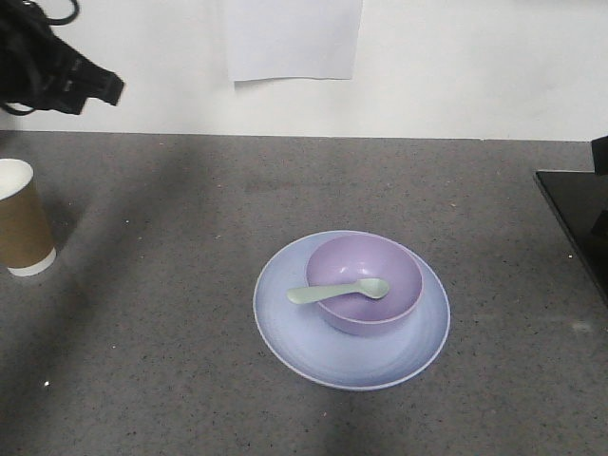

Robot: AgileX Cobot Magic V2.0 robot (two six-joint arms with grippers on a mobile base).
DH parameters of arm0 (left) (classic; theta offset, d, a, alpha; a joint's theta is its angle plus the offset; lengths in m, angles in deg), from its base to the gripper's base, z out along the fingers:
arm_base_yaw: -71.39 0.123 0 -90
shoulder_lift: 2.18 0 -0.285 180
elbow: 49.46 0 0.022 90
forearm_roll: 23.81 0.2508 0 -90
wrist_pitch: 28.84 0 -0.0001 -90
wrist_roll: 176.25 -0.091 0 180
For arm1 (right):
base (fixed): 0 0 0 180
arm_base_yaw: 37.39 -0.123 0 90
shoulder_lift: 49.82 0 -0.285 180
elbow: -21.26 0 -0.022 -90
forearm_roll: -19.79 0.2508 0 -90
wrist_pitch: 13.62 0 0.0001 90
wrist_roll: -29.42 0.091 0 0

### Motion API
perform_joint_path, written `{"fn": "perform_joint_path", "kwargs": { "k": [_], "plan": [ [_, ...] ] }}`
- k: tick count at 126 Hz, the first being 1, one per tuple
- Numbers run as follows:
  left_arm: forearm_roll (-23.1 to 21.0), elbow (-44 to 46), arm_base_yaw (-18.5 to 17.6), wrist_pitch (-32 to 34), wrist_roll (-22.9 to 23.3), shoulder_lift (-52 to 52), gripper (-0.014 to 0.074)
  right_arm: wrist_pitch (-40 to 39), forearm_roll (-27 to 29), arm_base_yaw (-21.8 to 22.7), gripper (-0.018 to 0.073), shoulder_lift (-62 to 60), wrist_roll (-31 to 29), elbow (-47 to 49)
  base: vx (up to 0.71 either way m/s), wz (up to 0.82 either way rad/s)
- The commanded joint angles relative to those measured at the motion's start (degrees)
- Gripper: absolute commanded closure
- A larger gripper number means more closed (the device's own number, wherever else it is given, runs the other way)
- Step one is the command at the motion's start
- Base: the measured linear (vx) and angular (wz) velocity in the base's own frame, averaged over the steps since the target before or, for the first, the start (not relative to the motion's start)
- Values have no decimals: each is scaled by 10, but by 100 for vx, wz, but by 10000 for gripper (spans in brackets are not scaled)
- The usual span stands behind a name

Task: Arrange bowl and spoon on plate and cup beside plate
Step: 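Raise the left gripper and move it above the paper cup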

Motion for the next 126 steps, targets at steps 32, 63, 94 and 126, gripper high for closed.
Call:
{"fn": "perform_joint_path", "kwargs": {
  "k": [32, 63, 94, 126],
  "plan": [
    [-29, -64, 136, 61, 0, -48, 594, -30, -8, 3, 561, -8, -4, 15, 0, 0],
    [-49, -64, 195, 74, 1, -15, 455, -30, -8, 3, 561, -8, -4, 15, 0, 0],
    [-46, -64, 219, 74, 11, 31, 255, -30, -8, 3, 561, -8, -4, 15, 0, 0],
    [-46, -64, 251, 82, 29, 61, 220, -30, -8, 3, 561, -8, -4, 15, 0, 0]
  ]
}}
